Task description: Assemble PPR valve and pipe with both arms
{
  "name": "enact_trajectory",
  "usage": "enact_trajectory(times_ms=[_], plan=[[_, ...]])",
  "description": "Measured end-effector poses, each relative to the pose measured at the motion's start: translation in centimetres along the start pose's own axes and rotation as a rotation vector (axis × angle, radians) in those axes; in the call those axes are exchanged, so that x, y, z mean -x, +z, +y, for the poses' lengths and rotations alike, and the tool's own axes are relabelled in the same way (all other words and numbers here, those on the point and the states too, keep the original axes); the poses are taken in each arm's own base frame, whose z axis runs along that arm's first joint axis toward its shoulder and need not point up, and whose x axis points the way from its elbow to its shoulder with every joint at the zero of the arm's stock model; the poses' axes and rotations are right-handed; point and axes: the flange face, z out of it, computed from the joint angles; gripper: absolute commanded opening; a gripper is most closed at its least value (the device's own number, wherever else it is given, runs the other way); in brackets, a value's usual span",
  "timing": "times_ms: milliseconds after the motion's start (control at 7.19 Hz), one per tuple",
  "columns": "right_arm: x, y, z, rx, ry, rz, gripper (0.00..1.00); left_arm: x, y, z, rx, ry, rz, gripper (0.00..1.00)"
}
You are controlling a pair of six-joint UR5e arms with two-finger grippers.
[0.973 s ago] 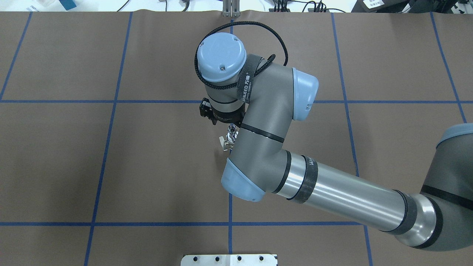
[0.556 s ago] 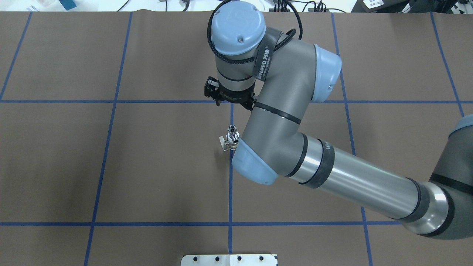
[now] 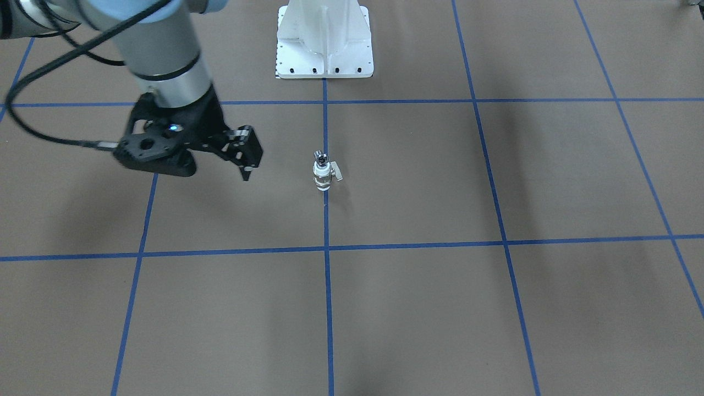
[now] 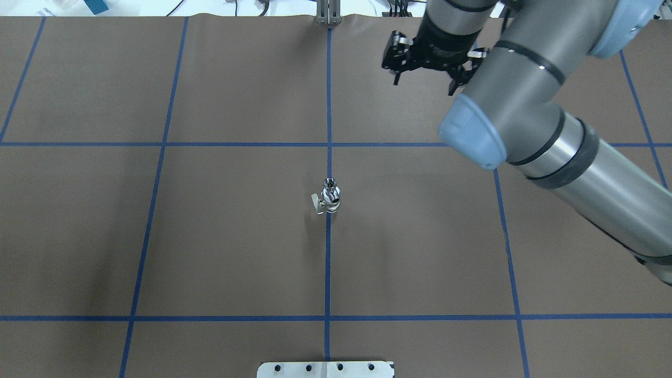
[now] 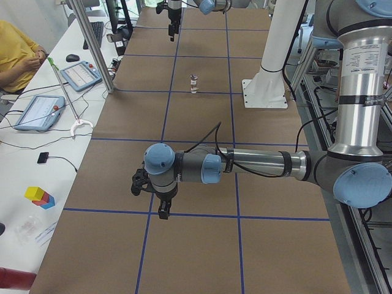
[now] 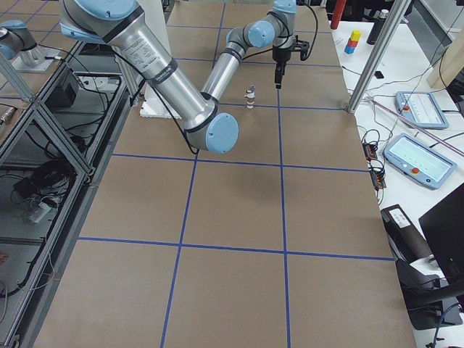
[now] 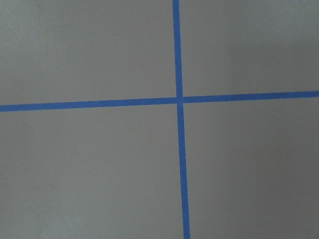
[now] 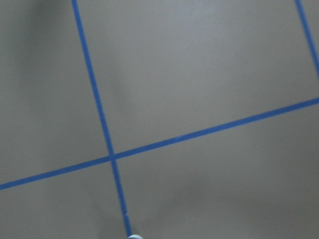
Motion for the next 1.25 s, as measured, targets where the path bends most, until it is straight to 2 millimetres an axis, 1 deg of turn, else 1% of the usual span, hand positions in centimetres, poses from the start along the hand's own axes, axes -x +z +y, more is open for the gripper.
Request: enact_trajectory(times_ms=[139,278,417,556,695,834,973,1112,1251], plan=[[-5.9,-0.4,-2.9,0.012,-0.071,0.008,0.99,0.2,-0.1,0.3,0.000,0.018,0.000,1.00],[-12.4,-0.1,-5.1,0.031,-0.152,0.015,0.99,0.4,-0.1,0.6,0.002,0.015,0.000,1.00],[-18.9,0.9,-6.5,0.045,-0.228,0.030,0.99,0.7,0.0,1.0,0.002,0.009,-0.001,1.00],[-25.6,2.2,-7.1,0.059,-0.290,0.049,0.99,0.7,-0.2,1.2,-0.002,0.007,-0.003,1.00],[-32.3,3.9,-7.2,0.073,-0.341,0.067,0.99,0.4,-0.6,1.2,-0.011,-0.004,-0.005,1.00],[-38.3,6.0,-6.7,0.079,-0.378,0.077,0.99,0.2,-0.8,1.3,-0.015,-0.030,-0.007,1.00],[-43.7,8.1,-5.8,0.072,-0.405,0.077,0.99,0.3,-0.7,1.8,-0.012,-0.057,-0.009,1.00],[-48.6,9.6,-5.0,0.066,-0.409,0.069,0.99,0.3,-0.6,2.3,-0.011,-0.069,-0.010,1.00],[-53.0,10.4,-3.9,0.075,-0.409,0.058,0.99,0.2,-0.9,2.3,-0.015,-0.068,-0.026,1.00]])
